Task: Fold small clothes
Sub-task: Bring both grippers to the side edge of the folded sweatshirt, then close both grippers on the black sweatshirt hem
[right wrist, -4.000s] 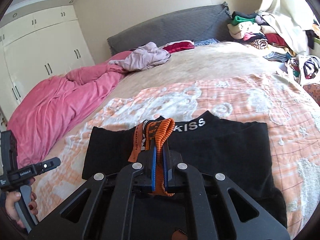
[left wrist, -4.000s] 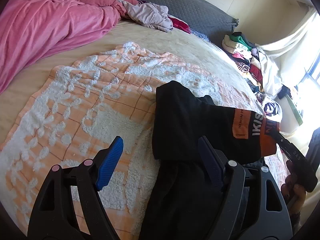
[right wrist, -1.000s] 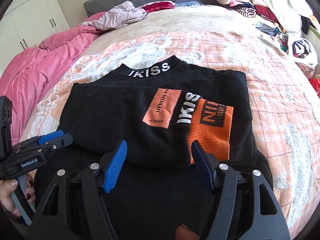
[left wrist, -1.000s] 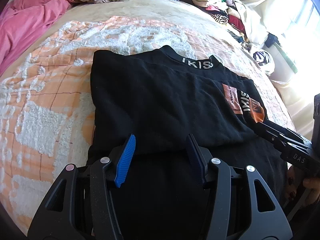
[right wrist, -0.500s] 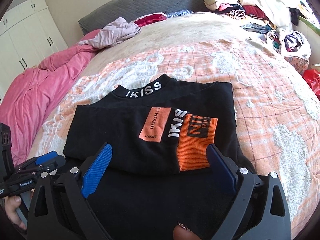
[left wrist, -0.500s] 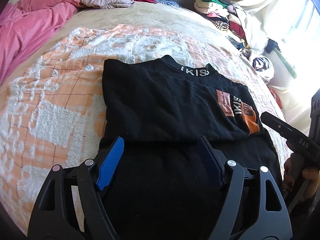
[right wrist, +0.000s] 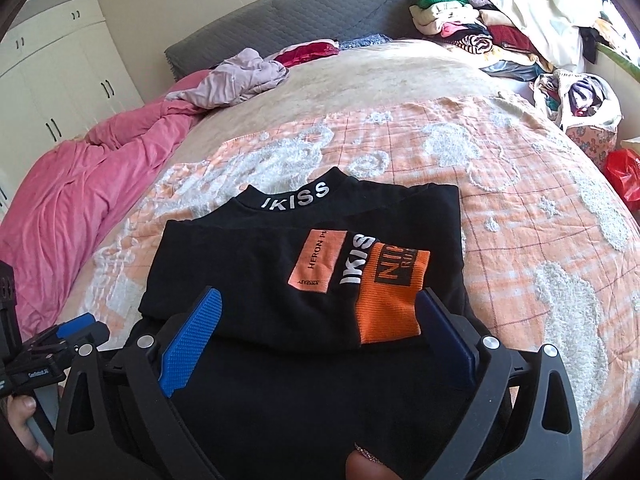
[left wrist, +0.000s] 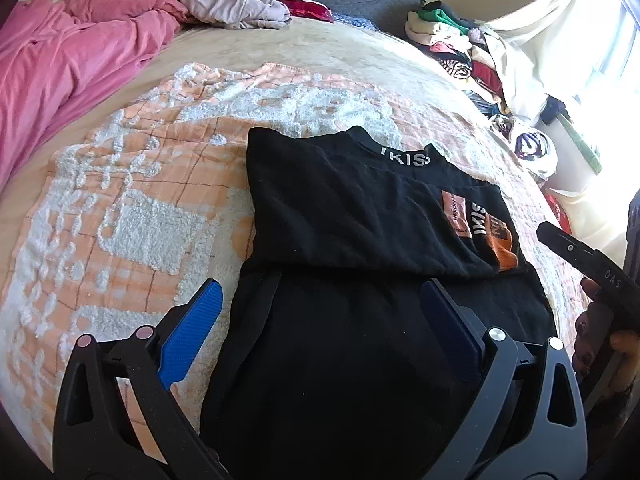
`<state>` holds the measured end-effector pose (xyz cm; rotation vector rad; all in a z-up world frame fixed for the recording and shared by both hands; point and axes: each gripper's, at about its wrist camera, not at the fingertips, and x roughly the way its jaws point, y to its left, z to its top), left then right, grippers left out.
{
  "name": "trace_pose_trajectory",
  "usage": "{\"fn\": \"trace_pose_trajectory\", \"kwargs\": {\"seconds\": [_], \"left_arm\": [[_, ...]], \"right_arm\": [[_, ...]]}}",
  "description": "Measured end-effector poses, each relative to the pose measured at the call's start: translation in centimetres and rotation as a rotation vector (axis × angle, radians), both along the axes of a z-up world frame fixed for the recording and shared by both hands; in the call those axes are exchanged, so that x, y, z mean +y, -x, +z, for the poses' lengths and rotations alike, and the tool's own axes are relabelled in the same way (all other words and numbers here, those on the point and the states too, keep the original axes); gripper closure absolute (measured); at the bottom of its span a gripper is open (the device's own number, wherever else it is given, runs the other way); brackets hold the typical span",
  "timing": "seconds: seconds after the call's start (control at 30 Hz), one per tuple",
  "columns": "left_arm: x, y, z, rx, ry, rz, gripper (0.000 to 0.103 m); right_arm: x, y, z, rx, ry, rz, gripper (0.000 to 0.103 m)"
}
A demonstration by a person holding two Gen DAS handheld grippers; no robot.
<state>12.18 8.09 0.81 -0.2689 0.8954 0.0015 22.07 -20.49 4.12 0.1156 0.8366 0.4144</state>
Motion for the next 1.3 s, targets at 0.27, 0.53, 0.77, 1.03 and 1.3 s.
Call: {"fn": "trace_pose_trajectory", "kwargs": {"seconds": [0.27,0.53,0.77,1.03,1.3], "left_arm": [[0.9,2.4,0.8,-0.008,-0.023,0.002,0.010],[2.3,5.0,1.1,-0.016,-0.027,0.010,0.010],[3.8,6.7,0.1,0.011,-0.034,0.021,0.010],[4.7,8.5,-1.9,0.061,-0.027,0.023,0.010],[4.8,10.3,-3.4,0.096,-0.012,-0.002,0.010]], "right_arm": [[0.1,2.3,1.5,-0.024,-0.032,0.027,0.006],[1.5,5.4,2.3,-0.067,-0.011,0.068,0.006],[0.3,8.0,1.0,-0.051,0.022,0.040,0.006],[-2.5,9.8,-0.8,0.003,0.020,-0.026,0.006],[-5.6,11.9,-1.9,0.049,0.036,-0.082,0.006]]}}
